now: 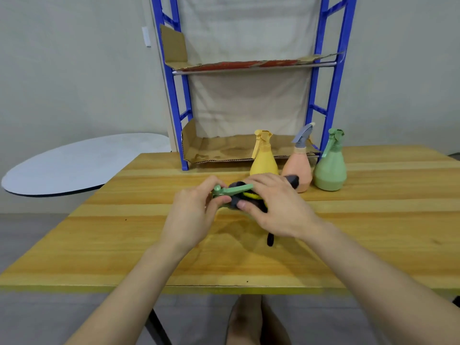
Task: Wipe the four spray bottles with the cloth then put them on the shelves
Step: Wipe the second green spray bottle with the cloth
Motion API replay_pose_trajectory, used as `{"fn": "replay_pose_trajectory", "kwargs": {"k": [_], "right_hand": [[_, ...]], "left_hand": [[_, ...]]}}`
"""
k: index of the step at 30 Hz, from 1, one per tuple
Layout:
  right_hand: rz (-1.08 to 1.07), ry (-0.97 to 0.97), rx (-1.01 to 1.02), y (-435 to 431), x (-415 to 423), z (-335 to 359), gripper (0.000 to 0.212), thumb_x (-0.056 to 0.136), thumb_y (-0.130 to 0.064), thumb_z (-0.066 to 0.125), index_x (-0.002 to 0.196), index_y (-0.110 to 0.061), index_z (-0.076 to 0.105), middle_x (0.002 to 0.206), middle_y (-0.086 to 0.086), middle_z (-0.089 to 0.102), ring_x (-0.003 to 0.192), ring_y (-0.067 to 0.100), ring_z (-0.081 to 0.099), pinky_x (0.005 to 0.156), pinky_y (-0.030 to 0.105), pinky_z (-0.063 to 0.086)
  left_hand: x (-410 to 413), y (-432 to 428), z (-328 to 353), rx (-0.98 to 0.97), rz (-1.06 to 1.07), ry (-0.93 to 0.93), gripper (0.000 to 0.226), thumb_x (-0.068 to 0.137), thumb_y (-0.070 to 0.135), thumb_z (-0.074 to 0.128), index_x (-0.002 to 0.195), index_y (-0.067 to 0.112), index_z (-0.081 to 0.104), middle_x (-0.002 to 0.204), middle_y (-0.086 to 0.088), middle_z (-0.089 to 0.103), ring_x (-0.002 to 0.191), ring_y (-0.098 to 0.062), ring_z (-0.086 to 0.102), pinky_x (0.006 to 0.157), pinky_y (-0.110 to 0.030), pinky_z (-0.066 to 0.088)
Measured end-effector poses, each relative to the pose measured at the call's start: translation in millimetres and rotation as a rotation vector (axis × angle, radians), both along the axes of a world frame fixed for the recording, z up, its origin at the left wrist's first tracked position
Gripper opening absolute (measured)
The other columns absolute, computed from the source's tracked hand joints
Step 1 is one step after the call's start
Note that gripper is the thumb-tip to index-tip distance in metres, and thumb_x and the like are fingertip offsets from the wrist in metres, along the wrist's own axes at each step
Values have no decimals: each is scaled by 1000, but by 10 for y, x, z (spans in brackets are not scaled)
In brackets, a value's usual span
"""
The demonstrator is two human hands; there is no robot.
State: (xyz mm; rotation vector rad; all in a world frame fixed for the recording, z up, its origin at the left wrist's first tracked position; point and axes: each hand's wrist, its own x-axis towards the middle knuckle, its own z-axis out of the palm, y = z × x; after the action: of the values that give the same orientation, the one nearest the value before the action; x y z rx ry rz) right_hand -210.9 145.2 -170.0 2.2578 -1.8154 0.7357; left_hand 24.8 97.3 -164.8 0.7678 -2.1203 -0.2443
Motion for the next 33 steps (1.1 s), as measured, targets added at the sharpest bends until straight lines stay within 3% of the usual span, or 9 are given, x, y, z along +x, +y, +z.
{"fn": "replay_pose_trajectory", "kwargs": {"k": [2, 6, 9, 11, 13, 16, 19, 25, 33], "right_hand": [[54, 13, 9, 27, -109, 3, 51, 102, -66, 49, 137, -31, 63, 135, -12, 65, 128, 16, 56, 109, 40, 44], [-199, -227, 330, -113, -203, 364, 43, 104, -65, 51, 103, -25, 68, 100, -2, 72, 100, 25, 66, 86, 40, 53], [-189, -20, 282, -74, -50, 371, 37, 104, -62, 50, 104, -29, 67, 94, -3, 70, 94, 25, 66, 77, 40, 53], [-115, 51, 60, 117, 67, 174, 39, 105, -62, 47, 119, -31, 66, 106, -6, 70, 102, 21, 64, 85, 40, 54], [-1, 51, -118, 305, 64, -52, 50, 106, -60, 49, 143, -29, 61, 134, -9, 65, 124, 16, 59, 104, 37, 49], [138, 7, -113, 392, -188, -181, 58, 105, -51, 57, 158, -31, 49, 159, -13, 48, 147, 11, 44, 121, 33, 37], [59, -88, -39, 354, -255, -100, 61, 103, -59, 54, 160, -38, 47, 161, -15, 46, 147, 7, 42, 120, 35, 42], [156, 230, -152, 262, -181, -165, 64, 103, -58, 52, 162, -35, 44, 160, -6, 50, 146, 20, 46, 122, 46, 35], [92, 55, -48, 275, -373, -137, 64, 104, -64, 51, 163, -42, 39, 166, -12, 39, 152, 12, 37, 120, 45, 42]], "left_hand": [[26, 39, -26, -27, -46, -11, 11, 102, 35, 70, 112, 33, 65, 83, 10, 74, 74, -17, 72, 67, -44, 59], [9, 78, -63, -51, -50, -1, 11, 103, 32, 71, 112, 30, 65, 88, 9, 74, 78, -18, 71, 70, -45, 58], [-21, 50, -39, 2, -37, 10, 9, 103, 33, 70, 110, 32, 64, 86, 10, 74, 78, -17, 73, 70, -45, 59], [6, 13, -21, 62, 2, 34, 9, 102, 32, 71, 109, 31, 65, 87, 12, 76, 78, -13, 75, 70, -44, 61], [61, -22, -13, 130, 46, 39, 10, 101, 31, 72, 107, 29, 66, 87, 11, 77, 80, -13, 76, 71, -44, 62], [84, -48, 14, 216, 118, 20, 11, 100, 35, 74, 100, 27, 66, 85, 8, 77, 75, -17, 75, 71, -48, 61], [1, -87, 58, 327, 149, 28, 17, 101, 37, 72, 94, 23, 68, 86, 3, 78, 74, -21, 77, 72, -51, 64], [-93, -172, 36, 783, 98, 119, 29, 107, 32, 67, 107, 3, 68, 92, -20, 79, 70, -36, 81, 73, -55, 68], [-137, -164, 161, 1073, 91, 225, 33, 107, 25, 67, 114, -8, 66, 90, -27, 81, 78, -38, 83, 68, -42, 69]]}}
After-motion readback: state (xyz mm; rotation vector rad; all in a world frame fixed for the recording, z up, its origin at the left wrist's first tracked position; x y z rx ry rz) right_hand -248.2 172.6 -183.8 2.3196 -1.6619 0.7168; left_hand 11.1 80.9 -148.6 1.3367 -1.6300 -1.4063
